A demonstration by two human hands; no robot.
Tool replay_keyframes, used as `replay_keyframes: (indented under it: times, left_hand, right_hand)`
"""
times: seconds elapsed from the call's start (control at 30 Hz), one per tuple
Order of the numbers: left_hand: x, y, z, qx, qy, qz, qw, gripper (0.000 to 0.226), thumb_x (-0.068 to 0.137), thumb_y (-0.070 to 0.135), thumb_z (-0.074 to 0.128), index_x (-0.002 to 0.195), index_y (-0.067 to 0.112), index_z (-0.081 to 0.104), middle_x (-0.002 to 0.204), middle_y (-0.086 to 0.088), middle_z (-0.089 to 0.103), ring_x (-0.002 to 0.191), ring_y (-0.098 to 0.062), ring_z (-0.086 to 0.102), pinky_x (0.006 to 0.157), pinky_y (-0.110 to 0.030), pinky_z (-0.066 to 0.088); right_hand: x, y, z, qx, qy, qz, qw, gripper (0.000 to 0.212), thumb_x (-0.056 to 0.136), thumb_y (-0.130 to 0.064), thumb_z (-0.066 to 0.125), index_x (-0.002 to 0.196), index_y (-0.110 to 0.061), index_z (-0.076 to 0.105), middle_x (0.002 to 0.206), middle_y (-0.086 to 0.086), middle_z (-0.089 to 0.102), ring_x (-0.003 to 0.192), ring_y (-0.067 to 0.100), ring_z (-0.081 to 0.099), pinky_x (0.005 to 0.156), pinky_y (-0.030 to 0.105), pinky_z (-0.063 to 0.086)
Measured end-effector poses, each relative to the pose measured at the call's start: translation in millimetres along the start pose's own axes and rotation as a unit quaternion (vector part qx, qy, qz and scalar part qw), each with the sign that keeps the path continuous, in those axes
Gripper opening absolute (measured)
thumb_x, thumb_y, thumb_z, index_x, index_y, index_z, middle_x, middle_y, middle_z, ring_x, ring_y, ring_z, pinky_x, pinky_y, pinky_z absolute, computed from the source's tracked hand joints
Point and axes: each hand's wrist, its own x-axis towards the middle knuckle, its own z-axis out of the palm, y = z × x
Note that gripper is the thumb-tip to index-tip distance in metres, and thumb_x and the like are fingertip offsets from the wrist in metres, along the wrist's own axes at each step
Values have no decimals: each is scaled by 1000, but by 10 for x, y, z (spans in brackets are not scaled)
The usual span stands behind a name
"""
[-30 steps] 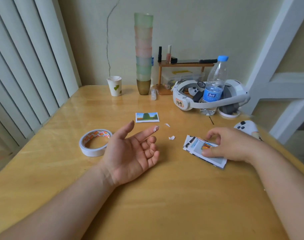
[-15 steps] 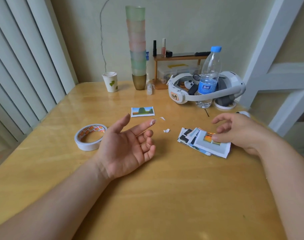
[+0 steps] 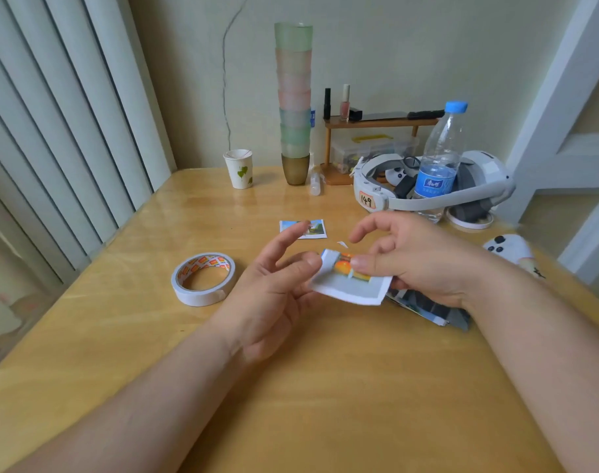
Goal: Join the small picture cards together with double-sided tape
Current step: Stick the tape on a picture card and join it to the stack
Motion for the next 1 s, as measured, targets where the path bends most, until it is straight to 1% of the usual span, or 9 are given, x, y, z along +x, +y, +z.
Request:
replay_keyframes:
  times: [0.1,0.17,0.27,0.4,0.5,0.6,0.67,0.87,1.0]
  left_hand:
    - [17,3,-15,9,25,17,1000,51,90,-8,68,127,25,73,110,-18,60,90,-28,63,75,-34,58]
    - [25,1,-21,7,42,30,999,48,91,-10,66,125,23,75,106,-16,60,89,-27,63,77,-35,56]
    - [36,-7,-43,2,60,64,996,45,93,-10,65,122,23,75,108,-17,64,98,-29,68,82,-34,60]
    - [10,1,-56,57,53,116,990,46,88,-7,72,118,27,78,121,-18,61,98,-26,72,89,-38,61]
    - [-43,1,-114,267,51,192,943,51,80,11,70,120,41,76,140,-8,53,117,-19,64,111,-47,50]
    - [-81,35,-215,453,-28,265,851,49,84,21,67,129,39,72,146,0,41,140,-12,43,115,-27,40]
    - [-92,49,-262,510,-62,274,813,46,88,32,64,134,37,69,148,2,37,144,-17,39,116,-19,32]
    - [-107,47,-288,534,-65,282,794,45,94,44,59,137,37,66,148,-2,39,146,-21,36,119,-21,27]
    - [-112,44,-300,547,-42,288,785,42,95,49,58,136,42,67,146,1,41,144,-25,38,122,-39,32]
  right_hand:
    - [58,171,193,58,3,8,998,31,86,-13,82,111,-17,65,81,11,71,71,21,59,63,32,43]
    - [86,244,273,171,20,20,985,37,80,-15,83,113,-15,66,92,13,75,84,26,66,76,40,49]
    - [67,261,377,343,-1,51,938,41,75,-17,79,114,-9,69,100,14,75,79,23,70,63,30,56]
    - [46,263,519,423,12,80,903,25,93,-6,68,118,-2,68,97,16,75,73,21,71,57,27,56]
    - [58,240,505,428,57,76,899,18,95,-1,61,111,-3,69,98,16,77,82,24,74,64,30,59]
    - [31,227,485,419,45,62,905,22,95,-2,62,116,-2,68,103,17,76,88,25,74,67,30,60]
    - [-2,212,484,415,24,49,908,23,96,-2,63,118,-2,67,102,16,77,87,23,74,64,28,59]
    - [-69,149,436,440,-6,39,897,18,97,3,50,110,3,63,90,20,75,73,26,75,57,28,60]
    - [-71,149,434,449,5,39,893,22,98,0,47,108,-1,66,95,17,76,77,24,76,58,29,60]
